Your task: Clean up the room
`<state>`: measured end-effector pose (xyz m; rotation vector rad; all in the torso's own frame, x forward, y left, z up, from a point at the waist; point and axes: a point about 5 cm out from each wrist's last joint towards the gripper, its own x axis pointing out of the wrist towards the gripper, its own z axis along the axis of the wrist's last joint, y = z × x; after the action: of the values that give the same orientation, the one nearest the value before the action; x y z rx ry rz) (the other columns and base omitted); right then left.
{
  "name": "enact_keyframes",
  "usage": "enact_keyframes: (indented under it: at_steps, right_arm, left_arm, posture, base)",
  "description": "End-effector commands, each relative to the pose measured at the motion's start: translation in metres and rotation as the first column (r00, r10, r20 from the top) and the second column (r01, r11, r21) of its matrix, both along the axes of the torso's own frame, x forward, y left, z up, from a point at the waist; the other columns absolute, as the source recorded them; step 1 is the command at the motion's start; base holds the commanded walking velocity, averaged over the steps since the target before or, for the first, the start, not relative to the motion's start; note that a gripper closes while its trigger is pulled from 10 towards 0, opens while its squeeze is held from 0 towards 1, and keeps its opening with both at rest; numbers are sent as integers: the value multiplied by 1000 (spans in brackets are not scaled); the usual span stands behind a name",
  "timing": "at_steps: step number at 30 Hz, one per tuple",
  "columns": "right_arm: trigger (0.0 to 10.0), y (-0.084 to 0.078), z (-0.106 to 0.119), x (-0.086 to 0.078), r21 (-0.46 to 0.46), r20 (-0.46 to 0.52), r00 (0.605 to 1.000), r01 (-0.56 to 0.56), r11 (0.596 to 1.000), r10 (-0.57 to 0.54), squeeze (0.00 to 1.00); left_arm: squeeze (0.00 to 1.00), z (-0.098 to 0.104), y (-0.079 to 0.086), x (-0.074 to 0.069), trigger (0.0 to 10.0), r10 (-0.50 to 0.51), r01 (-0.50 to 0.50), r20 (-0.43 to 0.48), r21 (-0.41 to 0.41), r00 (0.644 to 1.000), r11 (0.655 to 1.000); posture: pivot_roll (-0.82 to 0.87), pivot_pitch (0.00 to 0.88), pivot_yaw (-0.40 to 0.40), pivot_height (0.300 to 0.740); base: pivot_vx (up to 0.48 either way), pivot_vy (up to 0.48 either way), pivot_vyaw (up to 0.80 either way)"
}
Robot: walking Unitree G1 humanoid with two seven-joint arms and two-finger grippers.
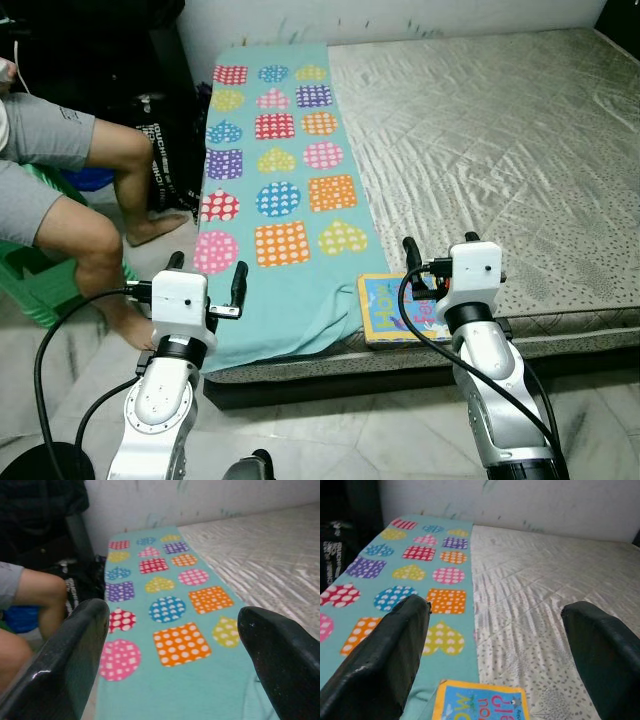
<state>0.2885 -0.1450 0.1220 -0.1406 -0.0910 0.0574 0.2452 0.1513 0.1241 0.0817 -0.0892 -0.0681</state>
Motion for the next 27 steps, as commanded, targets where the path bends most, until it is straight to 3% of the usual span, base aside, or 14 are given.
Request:
enact_keyframes:
  at_steps: [1,10,27]
  right_arm:
    - [10000,2,2,-1,-1,6,1000,-14,1000,14,0]
    - [10000,3,4,10,-7,16,1000,-23,1000,23,0]
    - [10000,0,-1,9,-32,7,1000,-21,999,22,0]
  left_arm:
    - [0,-5,0,-1,10000,-6,6,-22,-6,1000,1000]
    - [0,-3,-12,4,10000,-96,96,-11,-40,995,995]
    - [0,-5,-14,5,10000,-121,119,-20,-61,993,991]
  posture:
    - [14,203,3,731]
    - [14,184,1,731]
    - [11,198,3,731]
  base:
    - [0,0,0]
    - [0,0,0]
    - [289,0,0]
